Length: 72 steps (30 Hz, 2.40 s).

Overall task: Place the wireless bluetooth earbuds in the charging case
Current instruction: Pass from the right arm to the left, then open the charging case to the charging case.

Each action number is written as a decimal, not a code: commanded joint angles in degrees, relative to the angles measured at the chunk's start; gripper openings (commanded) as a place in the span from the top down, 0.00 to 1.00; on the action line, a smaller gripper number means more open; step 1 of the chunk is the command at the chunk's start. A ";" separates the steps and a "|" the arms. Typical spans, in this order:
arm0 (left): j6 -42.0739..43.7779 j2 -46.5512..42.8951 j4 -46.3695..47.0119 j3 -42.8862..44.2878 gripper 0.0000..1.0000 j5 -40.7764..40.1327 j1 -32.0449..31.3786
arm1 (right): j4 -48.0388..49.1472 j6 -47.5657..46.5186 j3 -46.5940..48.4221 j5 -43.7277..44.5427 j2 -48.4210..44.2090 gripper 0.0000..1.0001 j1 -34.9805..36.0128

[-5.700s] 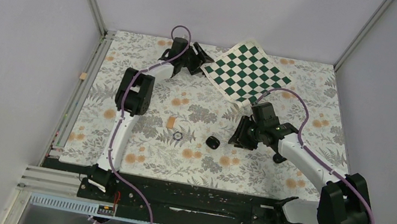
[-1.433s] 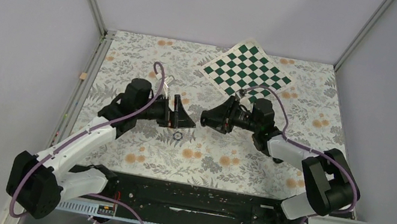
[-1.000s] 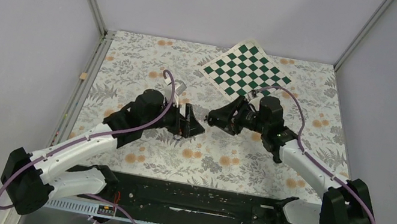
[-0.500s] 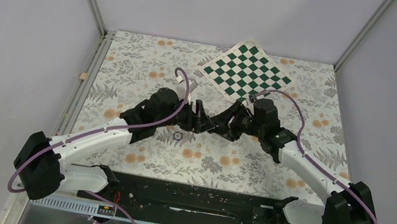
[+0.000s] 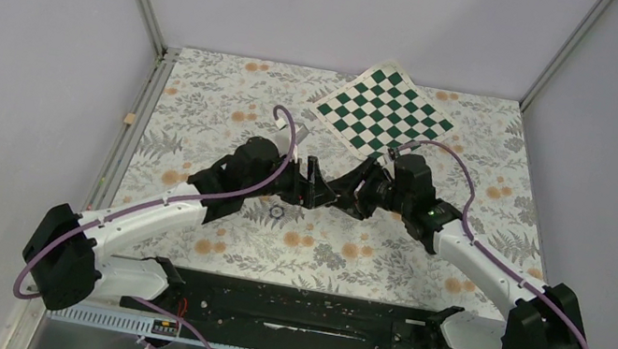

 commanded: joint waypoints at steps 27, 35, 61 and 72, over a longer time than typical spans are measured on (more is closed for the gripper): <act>1.15 -3.81 7.80 -1.63 0.87 -8.74 -2.70 | 8.72 6.77 -1.28 -0.45 -3.03 0.64 0.93; -1.70 -5.30 3.68 -1.11 1.00 -7.29 -2.08 | 9.28 6.06 -1.43 0.95 -5.93 0.19 -0.09; -29.15 -11.68 35.36 -11.11 1.00 20.37 12.59 | 27.12 -3.11 -5.09 -0.71 -12.91 0.19 1.17; -29.52 -11.60 36.69 -11.24 1.00 20.92 12.59 | 29.83 -1.56 -2.72 -2.17 -9.09 0.19 2.75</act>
